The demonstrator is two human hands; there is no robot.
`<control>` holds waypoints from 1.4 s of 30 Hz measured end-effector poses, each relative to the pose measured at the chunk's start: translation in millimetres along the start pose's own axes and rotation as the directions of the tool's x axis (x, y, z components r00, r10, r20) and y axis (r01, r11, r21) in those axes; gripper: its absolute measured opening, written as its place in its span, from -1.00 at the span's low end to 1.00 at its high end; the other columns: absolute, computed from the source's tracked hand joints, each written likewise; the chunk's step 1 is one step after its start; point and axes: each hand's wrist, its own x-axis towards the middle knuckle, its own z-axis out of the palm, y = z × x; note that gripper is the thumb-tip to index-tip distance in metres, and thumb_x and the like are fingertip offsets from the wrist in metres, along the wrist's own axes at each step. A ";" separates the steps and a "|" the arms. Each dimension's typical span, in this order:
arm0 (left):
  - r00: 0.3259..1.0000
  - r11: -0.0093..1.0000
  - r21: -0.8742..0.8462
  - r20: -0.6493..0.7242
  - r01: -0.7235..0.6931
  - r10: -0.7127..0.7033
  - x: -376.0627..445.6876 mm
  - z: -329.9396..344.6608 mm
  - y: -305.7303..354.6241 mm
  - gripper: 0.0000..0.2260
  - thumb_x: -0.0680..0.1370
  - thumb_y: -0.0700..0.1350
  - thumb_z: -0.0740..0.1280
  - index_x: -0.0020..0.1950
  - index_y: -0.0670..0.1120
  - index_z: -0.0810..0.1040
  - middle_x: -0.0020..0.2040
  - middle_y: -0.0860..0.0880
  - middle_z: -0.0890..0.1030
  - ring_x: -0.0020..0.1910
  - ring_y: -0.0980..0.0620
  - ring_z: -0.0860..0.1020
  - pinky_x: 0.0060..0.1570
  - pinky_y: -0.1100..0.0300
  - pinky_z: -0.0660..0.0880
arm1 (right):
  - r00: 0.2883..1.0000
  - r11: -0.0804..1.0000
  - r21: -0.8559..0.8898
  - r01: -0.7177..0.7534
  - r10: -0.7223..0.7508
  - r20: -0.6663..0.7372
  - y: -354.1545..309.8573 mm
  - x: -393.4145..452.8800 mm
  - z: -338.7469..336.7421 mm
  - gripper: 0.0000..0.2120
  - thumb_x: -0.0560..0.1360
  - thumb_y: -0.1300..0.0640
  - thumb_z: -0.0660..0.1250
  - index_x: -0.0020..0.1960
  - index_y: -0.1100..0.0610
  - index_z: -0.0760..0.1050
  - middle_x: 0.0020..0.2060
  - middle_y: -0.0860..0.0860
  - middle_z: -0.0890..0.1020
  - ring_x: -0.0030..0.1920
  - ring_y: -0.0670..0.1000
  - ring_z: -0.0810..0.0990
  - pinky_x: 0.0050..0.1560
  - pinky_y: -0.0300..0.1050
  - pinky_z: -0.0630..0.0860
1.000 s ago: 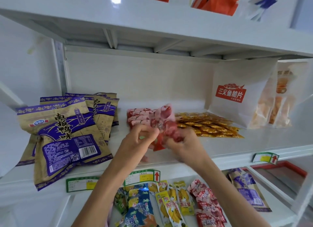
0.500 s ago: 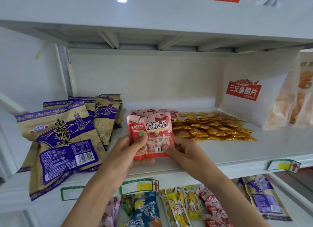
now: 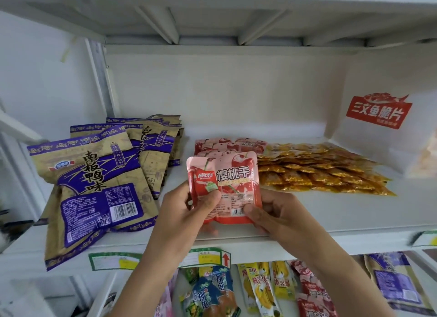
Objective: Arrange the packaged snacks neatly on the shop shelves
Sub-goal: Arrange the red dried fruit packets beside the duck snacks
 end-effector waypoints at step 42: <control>0.976 0.298 0.932 0.177 -0.207 0.125 39.7 -8.6 -7.6 -0.60 0.44 0.49 0.27 0.02 0.21 0.43 -0.33 0.11 0.52 -0.36 0.21 0.49 -0.43 0.22 0.26 | 0.950 0.891 -0.329 -0.312 0.293 -0.107 -22.5 88.3 -57.8 -0.78 0.65 0.20 0.31 -0.04 0.05 0.73 -0.52 -0.07 0.49 -0.52 -0.01 0.36 -0.51 -0.21 0.31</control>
